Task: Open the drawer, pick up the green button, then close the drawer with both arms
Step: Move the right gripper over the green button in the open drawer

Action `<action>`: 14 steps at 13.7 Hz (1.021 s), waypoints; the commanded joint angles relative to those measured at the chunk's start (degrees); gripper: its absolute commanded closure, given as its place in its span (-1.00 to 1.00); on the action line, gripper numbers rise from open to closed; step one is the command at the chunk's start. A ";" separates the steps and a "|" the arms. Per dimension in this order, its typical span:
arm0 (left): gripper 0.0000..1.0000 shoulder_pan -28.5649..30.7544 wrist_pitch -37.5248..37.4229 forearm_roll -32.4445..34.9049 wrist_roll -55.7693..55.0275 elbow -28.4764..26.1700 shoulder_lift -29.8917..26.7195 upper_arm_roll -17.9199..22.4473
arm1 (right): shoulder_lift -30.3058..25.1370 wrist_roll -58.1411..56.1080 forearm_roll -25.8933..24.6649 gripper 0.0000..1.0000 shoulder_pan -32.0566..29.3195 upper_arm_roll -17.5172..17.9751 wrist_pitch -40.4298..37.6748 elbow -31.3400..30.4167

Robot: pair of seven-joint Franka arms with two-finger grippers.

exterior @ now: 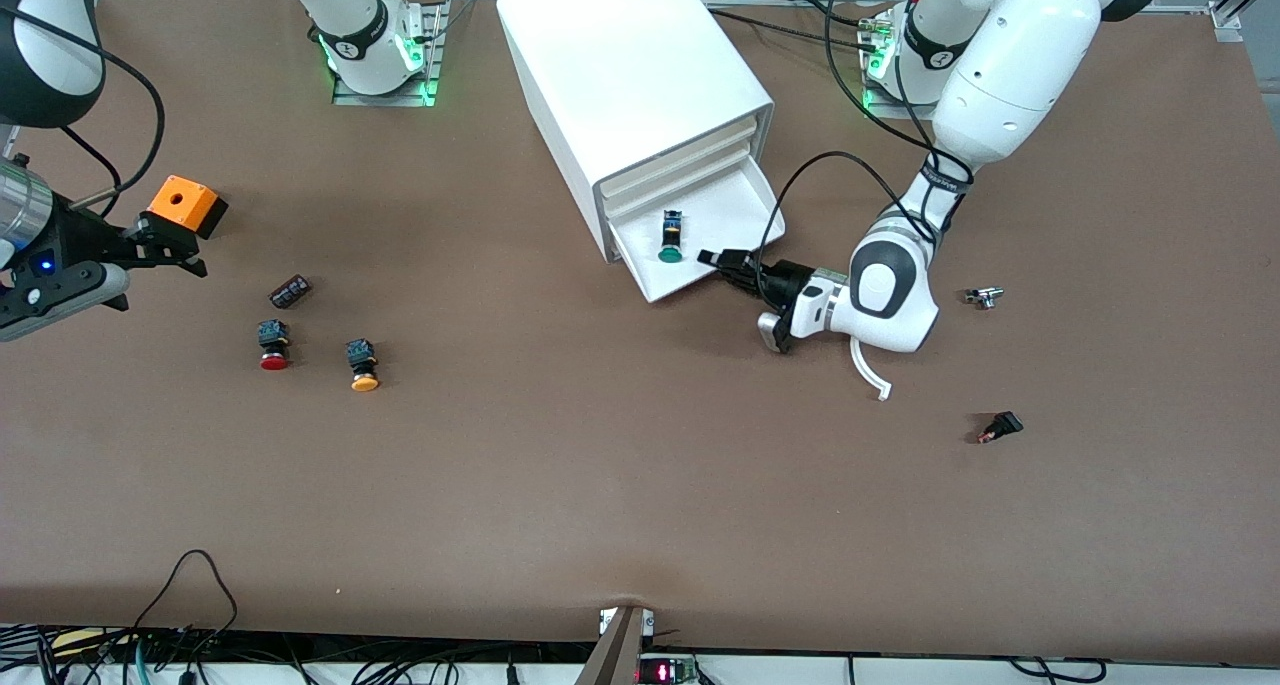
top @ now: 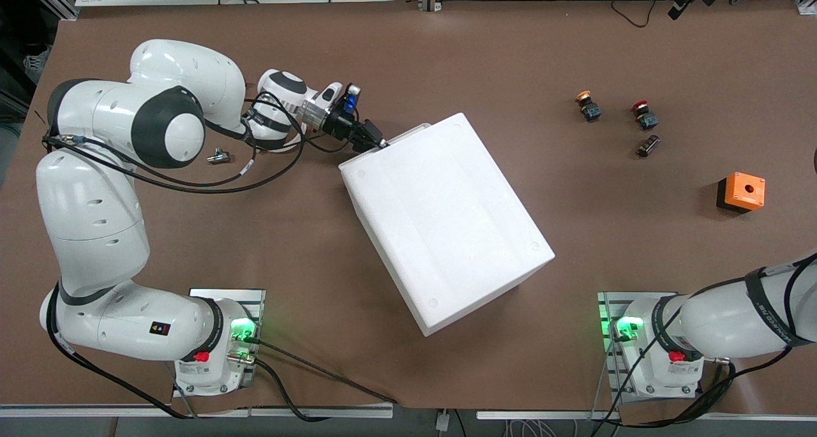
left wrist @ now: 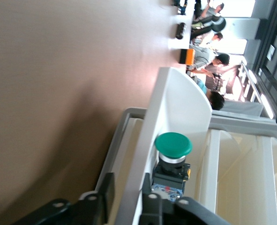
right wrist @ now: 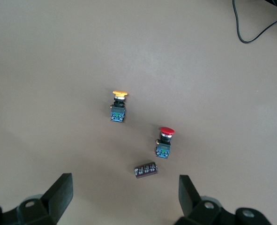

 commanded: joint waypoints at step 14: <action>-1.00 16.66 -13.58 53.27 -25.45 5.43 -19.94 1.60 | 15.91 29.94 7.23 -0.98 22.67 -0.05 -4.25 15.67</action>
